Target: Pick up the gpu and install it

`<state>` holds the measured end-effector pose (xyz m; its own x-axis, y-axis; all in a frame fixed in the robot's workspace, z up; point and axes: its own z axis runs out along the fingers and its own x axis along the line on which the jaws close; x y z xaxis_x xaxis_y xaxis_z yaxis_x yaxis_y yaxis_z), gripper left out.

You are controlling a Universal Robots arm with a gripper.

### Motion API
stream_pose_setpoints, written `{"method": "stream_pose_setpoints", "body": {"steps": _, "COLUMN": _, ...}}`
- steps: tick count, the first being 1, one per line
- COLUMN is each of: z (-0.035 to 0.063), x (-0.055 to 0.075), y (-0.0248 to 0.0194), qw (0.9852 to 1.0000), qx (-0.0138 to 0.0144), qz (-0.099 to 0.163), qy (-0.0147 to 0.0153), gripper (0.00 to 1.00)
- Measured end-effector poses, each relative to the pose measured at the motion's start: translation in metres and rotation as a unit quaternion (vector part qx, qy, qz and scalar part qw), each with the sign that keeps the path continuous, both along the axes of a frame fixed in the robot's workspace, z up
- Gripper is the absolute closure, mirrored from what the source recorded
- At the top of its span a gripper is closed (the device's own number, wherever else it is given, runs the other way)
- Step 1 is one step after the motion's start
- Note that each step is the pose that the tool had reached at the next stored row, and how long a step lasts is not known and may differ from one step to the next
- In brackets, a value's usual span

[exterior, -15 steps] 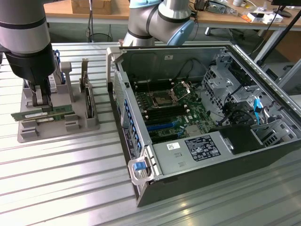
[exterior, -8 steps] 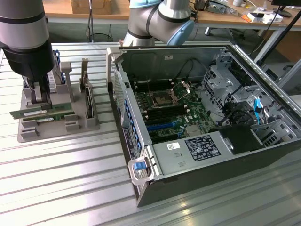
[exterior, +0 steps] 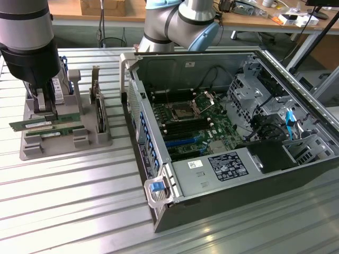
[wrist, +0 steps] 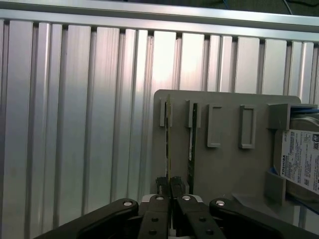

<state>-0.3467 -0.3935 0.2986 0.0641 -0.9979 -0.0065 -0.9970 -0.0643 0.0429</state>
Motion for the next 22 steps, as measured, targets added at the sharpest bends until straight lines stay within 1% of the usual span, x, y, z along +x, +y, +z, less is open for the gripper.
{"method": "stream_pose_setpoints", "body": {"steps": 3, "z": 0.0036, "x": 0.000, "y": 0.0000, "qw": 1.0000, "qx": 0.0000, "qz": 0.000, "qy": 0.0000, "gripper": 0.87}}
{"method": "stream_pose_setpoints", "body": {"steps": 10, "z": 0.0081, "x": 0.000, "y": 0.0000, "qw": 1.0000, "qx": 0.0000, "qz": 0.000, "qy": 0.0000, "gripper": 0.87}}
{"method": "stream_pose_setpoints", "body": {"steps": 22, "z": 0.0187, "x": 0.000, "y": 0.0000, "qw": 1.0000, "qx": 0.0000, "qz": 0.000, "qy": 0.0000, "gripper": 0.87}}
